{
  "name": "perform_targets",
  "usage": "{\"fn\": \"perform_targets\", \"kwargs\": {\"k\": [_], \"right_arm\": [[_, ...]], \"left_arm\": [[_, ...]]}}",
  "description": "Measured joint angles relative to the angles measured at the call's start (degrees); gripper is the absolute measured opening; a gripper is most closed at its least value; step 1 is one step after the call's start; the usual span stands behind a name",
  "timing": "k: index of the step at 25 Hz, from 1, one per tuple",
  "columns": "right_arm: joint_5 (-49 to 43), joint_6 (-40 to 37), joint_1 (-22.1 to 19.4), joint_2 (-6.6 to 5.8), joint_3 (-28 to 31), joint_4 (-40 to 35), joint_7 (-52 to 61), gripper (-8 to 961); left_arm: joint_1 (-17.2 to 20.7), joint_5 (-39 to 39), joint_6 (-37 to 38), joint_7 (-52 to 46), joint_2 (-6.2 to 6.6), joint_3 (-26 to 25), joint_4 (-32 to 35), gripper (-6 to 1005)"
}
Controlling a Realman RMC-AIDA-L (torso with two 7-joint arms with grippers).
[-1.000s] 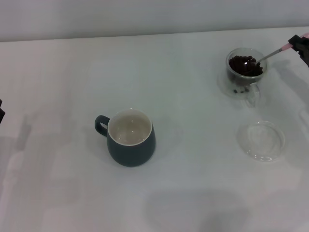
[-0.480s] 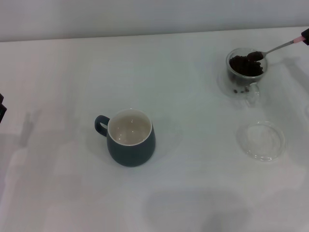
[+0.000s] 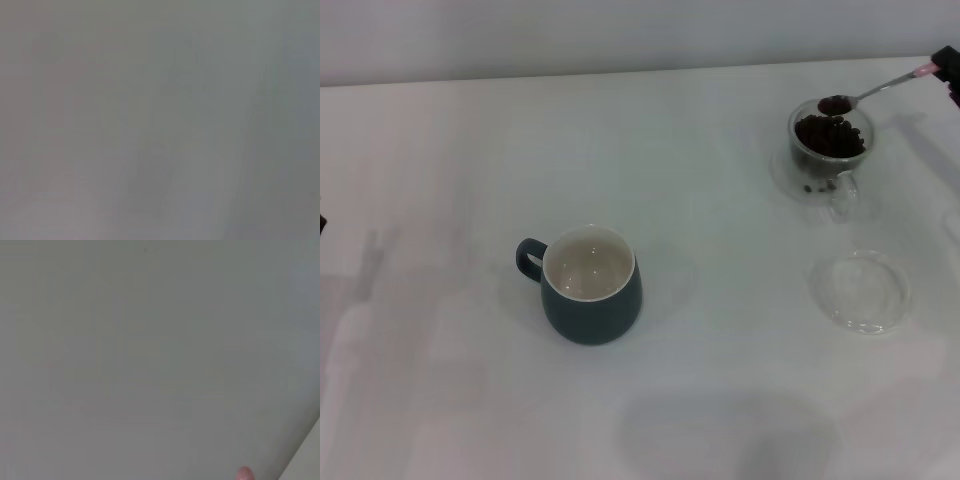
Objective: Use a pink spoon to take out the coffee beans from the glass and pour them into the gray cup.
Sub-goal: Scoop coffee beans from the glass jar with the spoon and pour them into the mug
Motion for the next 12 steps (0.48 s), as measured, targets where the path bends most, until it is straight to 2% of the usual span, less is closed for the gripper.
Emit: {"fn": "perform_targets", "kwargs": {"k": [5, 12], "right_arm": [[-0.04, 0.62, 0.34, -0.21, -5.63, -2.95, 3.72, 139], [-0.08, 2.14, 0.33, 0.27, -13.85, -7.88, 9.35, 139]], "left_arm": [[-0.1, -0.77, 0.01, 0.0, 0.0, -0.01, 0.74, 775], [-0.24, -0.95, 0.52, -0.08, -0.09, 0.0, 1.35, 774]]}}
